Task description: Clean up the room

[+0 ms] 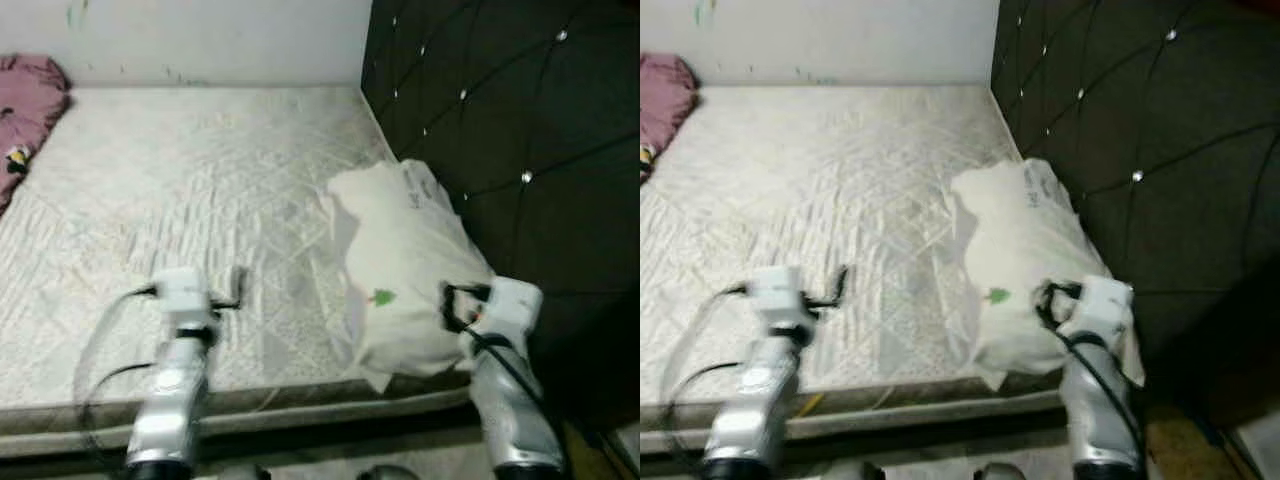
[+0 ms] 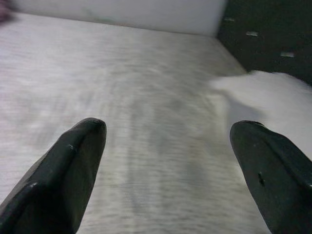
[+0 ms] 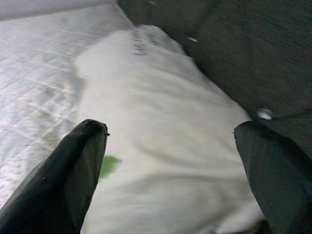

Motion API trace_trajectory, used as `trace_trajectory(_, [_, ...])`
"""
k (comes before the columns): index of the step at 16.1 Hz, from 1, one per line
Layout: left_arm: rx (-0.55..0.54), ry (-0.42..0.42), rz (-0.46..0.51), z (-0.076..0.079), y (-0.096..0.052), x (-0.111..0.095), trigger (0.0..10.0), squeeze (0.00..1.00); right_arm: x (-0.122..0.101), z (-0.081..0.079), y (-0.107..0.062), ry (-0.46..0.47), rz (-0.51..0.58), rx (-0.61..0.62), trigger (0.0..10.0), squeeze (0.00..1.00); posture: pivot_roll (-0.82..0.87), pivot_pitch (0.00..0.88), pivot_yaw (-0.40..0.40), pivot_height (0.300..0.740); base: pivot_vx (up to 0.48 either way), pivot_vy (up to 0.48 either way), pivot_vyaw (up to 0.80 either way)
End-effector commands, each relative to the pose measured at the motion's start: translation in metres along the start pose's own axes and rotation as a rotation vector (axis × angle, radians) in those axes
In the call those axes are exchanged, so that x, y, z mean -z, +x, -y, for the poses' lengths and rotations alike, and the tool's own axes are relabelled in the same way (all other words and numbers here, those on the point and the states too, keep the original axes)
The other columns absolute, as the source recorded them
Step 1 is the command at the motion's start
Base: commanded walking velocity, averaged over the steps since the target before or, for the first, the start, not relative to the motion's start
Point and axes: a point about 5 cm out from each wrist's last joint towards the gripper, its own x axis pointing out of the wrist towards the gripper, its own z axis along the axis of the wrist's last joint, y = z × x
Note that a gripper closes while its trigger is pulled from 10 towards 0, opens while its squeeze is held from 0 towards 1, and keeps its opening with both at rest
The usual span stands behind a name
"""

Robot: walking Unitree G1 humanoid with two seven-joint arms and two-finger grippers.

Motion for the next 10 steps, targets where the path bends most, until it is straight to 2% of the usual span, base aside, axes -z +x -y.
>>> trace_trajectory(1, [0.023, -0.004, 0.006, 0.008, 0.000, -0.001, 10.0, 0.00, -0.002, 0.000, 0.000, -0.071, 0.022, -0.028, 10.0, 0.00, -0.02, 0.022, 0.017, 0.740, 0.000, 0.000, 0.00])
trace_trajectory(2, [0.038, 0.005, 0.008, 0.010, 0.000, -0.001, 10.0, 0.00, -0.001, -0.007, -0.001, -0.052, 0.031, -0.087, 10.0, 0.00, -0.01, 0.017, 0.014, 0.740, 0.000, 0.334, 0.00])
trace_trajectory(4, [0.016, -0.002, 0.013, 0.006, 0.002, -0.003, 10.0, 0.00, -0.004, -0.008, 0.001, -0.037, 0.044, -0.056, 10.0, 0.00, -0.01, 0.014, 0.013, 0.740, 0.000, 0.480, 0.00])
trace_trajectory(5, [0.011, -0.002, 0.015, 0.005, 0.002, -0.003, 10.0, 0.00, -0.005, -0.008, 0.001, -0.050, 0.057, -0.068, 10.0, 0.00, -0.01, 0.014, 0.013, 0.740, 0.000, 0.480, 0.00])
trace_trajectory(6, [0.007, 0.001, 0.021, 0.005, 0.003, -0.004, 10.0, 0.00, -0.003, -0.012, 0.001, -0.113, 0.054, -0.095, 10.0, 0.00, -0.01, 0.013, 0.009, 0.740, 0.000, 0.480, 0.00])
trace_trajectory(7, [0.009, 0.011, 0.028, 0.006, 0.004, -0.005, 10.0, 0.00, -0.002, -0.014, 0.001, -0.091, 0.051, -0.134, 10.0, 0.00, -0.01, 0.013, 0.009, 0.740, 0.000, 0.480, 0.00])
trace_trajectory(10, [-0.004, -0.003, 0.034, 0.004, 0.011, -0.009, 10.0, 0.00, -0.006, -0.011, 0.004, -0.084, 0.064, -0.128, 10.0, 0.00, -0.02, 0.006, 0.015, 0.740, 0.000, 0.480, 0.00])
